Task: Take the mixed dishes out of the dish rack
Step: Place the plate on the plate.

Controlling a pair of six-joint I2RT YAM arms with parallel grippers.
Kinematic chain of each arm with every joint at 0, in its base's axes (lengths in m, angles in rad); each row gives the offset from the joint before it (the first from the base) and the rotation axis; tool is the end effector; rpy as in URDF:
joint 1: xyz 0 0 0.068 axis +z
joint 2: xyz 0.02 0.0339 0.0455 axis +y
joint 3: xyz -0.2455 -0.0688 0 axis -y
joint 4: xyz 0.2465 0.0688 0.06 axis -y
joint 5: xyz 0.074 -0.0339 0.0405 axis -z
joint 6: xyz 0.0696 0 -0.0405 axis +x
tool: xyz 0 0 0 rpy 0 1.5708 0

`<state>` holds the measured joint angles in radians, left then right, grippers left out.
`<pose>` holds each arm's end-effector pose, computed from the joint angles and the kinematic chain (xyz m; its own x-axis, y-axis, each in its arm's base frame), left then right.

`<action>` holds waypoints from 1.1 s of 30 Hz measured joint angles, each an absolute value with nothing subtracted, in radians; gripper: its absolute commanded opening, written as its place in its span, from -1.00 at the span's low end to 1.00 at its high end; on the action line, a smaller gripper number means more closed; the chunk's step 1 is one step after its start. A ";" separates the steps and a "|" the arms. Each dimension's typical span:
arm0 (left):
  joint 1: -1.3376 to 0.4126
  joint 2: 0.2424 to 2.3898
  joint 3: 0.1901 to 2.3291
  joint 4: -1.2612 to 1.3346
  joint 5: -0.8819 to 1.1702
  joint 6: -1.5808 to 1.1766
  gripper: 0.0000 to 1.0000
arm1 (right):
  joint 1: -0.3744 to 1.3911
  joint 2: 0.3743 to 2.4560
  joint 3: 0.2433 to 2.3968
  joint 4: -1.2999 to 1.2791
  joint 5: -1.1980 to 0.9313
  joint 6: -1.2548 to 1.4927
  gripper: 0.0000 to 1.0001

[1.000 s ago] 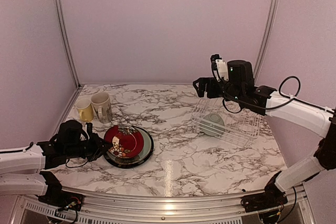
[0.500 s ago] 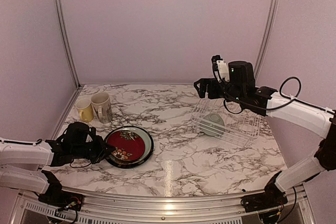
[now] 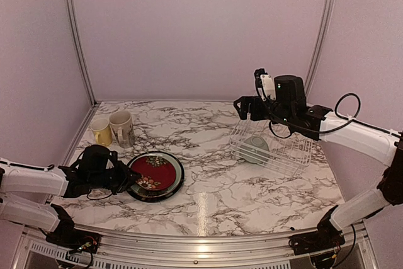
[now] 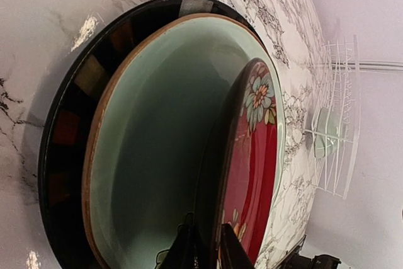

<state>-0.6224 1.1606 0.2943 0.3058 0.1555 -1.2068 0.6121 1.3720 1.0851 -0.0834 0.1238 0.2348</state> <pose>0.1955 -0.1536 0.1138 -0.7916 -0.5683 -0.2246 -0.1606 0.5482 -0.8208 0.2982 0.1988 0.2902 -0.3988 0.0021 -0.9170 -0.3940 0.9026 0.1734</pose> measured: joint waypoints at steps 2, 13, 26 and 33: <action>-0.622 1.159 0.297 0.294 0.149 -1.198 -0.51 | 0.612 1.372 1.085 -0.083 0.122 0.235 0.96; -0.622 1.112 0.299 0.197 0.111 -1.156 -0.22 | 0.612 1.372 1.085 -0.083 0.114 0.236 0.96; -0.622 1.002 0.359 0.018 0.035 -1.081 0.11 | 0.612 1.401 1.132 -0.189 0.185 0.229 0.97; -0.622 0.926 0.392 -0.062 -0.017 -1.039 0.32 | 0.567 1.456 1.207 -0.384 0.266 0.207 0.97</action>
